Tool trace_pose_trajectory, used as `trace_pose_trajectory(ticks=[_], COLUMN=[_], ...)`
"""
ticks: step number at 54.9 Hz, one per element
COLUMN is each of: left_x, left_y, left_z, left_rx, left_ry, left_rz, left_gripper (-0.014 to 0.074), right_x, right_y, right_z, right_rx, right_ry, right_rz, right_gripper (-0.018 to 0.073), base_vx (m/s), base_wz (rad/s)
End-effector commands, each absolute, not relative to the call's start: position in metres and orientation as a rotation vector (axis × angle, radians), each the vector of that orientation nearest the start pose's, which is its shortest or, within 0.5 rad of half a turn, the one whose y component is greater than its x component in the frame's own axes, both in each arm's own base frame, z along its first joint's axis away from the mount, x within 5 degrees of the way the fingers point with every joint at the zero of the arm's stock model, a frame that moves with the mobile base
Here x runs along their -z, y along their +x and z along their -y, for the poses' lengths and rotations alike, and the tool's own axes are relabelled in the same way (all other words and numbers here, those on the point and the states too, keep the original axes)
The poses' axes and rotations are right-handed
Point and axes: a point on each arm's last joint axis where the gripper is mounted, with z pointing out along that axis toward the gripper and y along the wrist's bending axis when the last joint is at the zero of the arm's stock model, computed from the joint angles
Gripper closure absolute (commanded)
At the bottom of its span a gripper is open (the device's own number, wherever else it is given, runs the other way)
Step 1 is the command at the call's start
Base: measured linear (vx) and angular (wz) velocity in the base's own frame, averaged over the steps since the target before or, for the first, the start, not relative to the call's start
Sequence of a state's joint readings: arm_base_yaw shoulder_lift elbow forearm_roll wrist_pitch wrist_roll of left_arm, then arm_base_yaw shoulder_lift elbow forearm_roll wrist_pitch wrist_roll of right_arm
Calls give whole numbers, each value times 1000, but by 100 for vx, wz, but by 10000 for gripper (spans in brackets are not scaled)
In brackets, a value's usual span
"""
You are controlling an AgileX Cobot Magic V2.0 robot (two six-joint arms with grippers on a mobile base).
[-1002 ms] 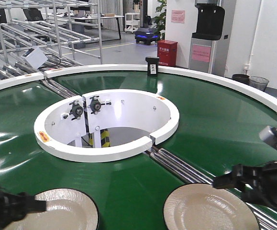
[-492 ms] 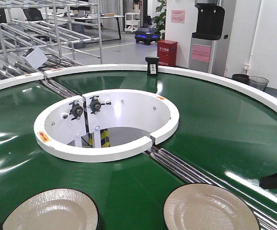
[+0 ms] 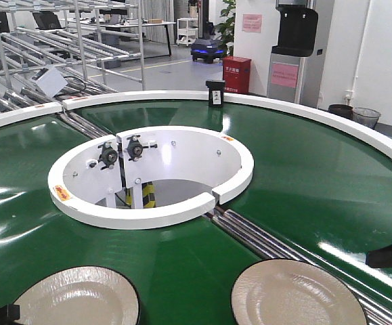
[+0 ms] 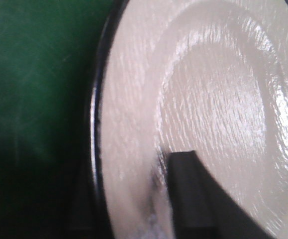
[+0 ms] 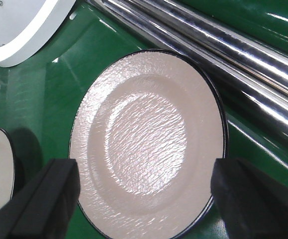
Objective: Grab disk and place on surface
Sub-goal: 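Lower both grippers toward the rims of the two cream plates, then close each gripper on a plate rim and lift both plates upright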
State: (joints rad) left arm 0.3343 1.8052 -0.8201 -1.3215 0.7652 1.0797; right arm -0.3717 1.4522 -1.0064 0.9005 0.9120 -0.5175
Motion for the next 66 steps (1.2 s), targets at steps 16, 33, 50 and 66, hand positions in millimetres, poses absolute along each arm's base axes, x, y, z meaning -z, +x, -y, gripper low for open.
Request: trace_pose_trajectory(ticks=[16,33,50,66], left_x=[-183,-208,-214,-214], left_y=[319,321,321,321], left_z=[-30,-22,-22,-22], left_rx=[1206,1507,1539,1539], left_ry=[-393,-389,-382,-382], left_rz=[-2205,-1937,-1896,-1896], left_gripper=[605,603,603,603], right_x=[-282,-233,-204,-179], right_y=[290,315,337,354], right_z=[60,68,63,26], right_rx=[-654,-725,-879,-976], right_ry=[387,425,453,394], right_rz=[-2423,-2498,-2436,-2449], right_gripper=[-29,-27,-27,17], base_vx=[0,0,0,0], base_wz=[0,0,0,0])
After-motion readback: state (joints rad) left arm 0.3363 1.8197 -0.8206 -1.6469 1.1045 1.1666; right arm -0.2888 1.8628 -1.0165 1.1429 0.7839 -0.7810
